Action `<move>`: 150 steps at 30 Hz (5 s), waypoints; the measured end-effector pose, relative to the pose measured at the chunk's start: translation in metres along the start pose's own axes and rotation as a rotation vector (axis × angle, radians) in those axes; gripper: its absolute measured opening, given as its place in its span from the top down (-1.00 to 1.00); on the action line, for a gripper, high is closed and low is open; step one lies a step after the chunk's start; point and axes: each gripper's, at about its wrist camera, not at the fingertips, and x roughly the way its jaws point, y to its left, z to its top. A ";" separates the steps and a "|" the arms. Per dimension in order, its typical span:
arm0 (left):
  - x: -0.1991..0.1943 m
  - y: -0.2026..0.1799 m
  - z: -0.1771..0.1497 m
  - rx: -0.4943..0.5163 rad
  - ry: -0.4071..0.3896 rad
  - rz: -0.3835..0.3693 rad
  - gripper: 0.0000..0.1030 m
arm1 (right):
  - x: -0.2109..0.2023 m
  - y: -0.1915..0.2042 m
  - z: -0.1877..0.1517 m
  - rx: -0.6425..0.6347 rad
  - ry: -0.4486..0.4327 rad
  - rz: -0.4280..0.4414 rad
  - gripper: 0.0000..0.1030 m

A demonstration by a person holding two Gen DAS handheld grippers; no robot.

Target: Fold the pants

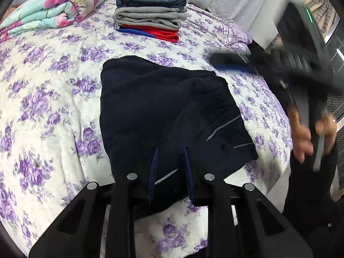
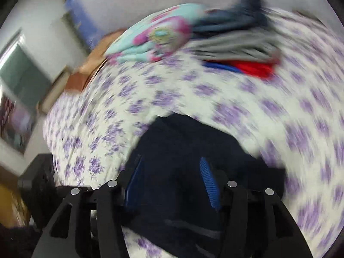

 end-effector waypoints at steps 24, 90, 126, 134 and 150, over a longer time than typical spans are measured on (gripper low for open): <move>0.013 0.012 -0.009 -0.004 0.021 -0.002 0.57 | 0.165 0.020 0.060 -0.117 0.317 -0.125 0.80; 0.034 0.069 0.037 -0.243 0.082 -0.257 0.40 | 0.009 -0.068 -0.115 0.370 -0.032 0.049 -0.11; 0.147 0.150 0.468 -0.190 -0.020 -0.015 -0.13 | 0.046 -0.227 0.298 0.209 -0.280 -0.156 -0.67; 0.046 0.097 0.434 -0.013 -0.154 0.276 -0.73 | -0.057 -0.164 0.268 0.157 -0.487 -0.346 -0.89; -0.034 0.030 0.175 -0.109 -0.407 0.499 -0.90 | -0.045 -0.058 0.019 0.192 -0.511 -0.704 -0.93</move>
